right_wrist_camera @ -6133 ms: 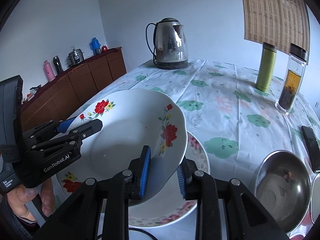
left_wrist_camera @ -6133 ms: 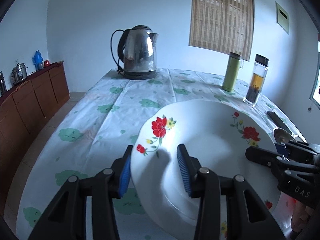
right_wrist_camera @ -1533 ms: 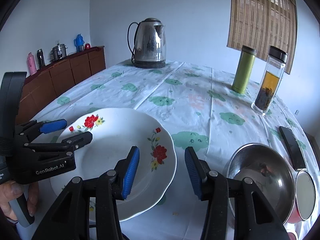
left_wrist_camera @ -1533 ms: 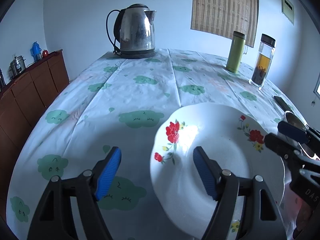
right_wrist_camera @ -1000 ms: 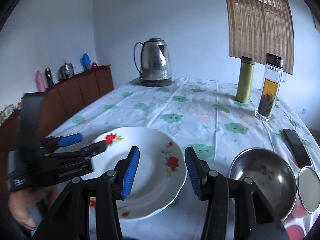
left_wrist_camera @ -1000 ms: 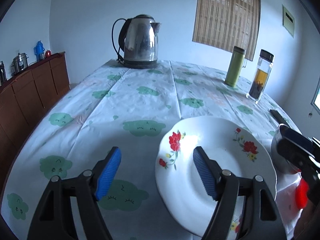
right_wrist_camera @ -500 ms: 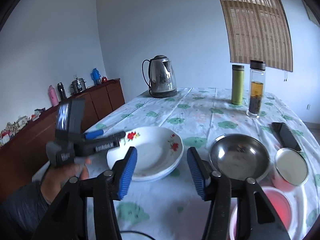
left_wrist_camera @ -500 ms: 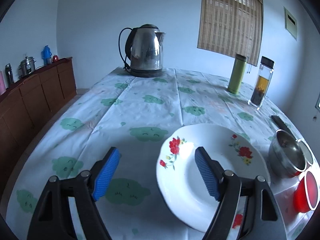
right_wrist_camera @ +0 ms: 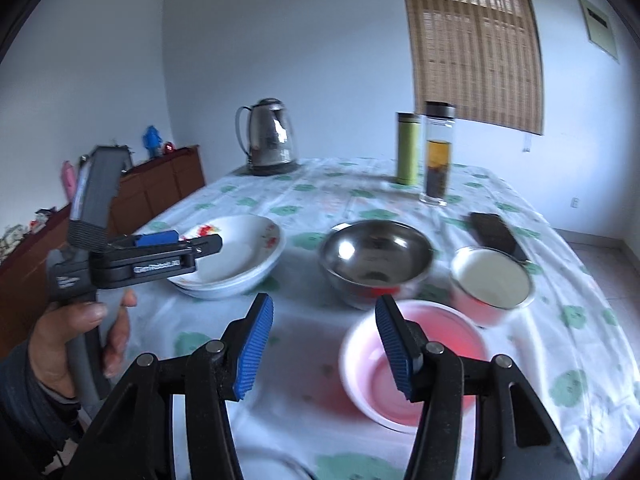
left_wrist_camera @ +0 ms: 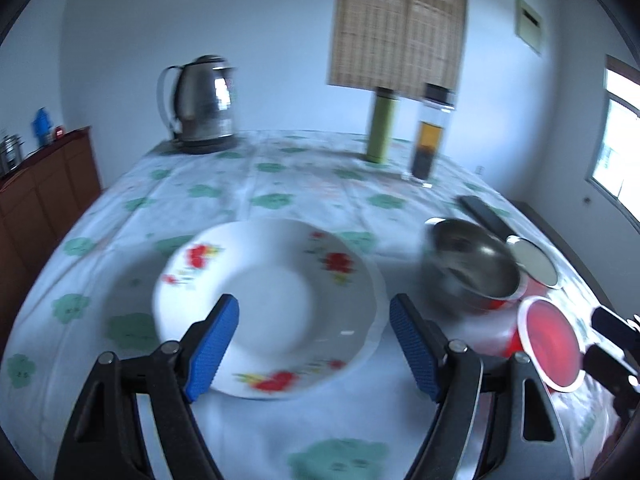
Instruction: Organize plates and bowls
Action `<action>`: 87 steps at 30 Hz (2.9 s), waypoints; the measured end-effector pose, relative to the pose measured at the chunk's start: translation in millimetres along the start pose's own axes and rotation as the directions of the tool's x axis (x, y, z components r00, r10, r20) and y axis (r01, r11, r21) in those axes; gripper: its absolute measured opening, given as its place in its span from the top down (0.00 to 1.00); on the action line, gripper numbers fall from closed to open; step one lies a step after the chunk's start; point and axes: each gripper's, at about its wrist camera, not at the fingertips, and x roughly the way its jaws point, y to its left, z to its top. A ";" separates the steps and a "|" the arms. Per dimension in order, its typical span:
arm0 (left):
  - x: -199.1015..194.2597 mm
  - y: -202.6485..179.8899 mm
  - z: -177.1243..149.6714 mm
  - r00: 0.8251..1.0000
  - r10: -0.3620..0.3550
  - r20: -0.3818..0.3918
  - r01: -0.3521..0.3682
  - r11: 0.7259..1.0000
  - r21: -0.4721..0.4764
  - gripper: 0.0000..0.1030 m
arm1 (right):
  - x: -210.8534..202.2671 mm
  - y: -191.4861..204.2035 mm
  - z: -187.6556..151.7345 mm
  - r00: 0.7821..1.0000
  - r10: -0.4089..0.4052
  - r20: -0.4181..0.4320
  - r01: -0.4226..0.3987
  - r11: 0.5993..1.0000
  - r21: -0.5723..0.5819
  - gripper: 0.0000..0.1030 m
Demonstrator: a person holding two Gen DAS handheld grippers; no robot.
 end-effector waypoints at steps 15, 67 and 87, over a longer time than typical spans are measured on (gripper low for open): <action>8.0 -95.3 -16.9 0.977 -0.202 -0.073 0.210 0.971 0.114 0.23 | -7.1 -75.7 -29.5 0.983 -0.165 -0.086 0.173 0.979 0.107 0.46; 2.8 -155.8 -9.0 0.946 -0.304 -0.111 0.323 0.915 0.242 0.81 | -6.8 -94.1 -18.4 0.993 -0.109 -0.046 0.115 0.980 0.160 0.83; 19.3 -134.4 59.3 0.935 -0.356 -0.009 0.348 0.908 0.235 0.81 | -0.1 -82.5 48.7 0.988 -0.145 0.047 0.140 0.986 0.093 0.83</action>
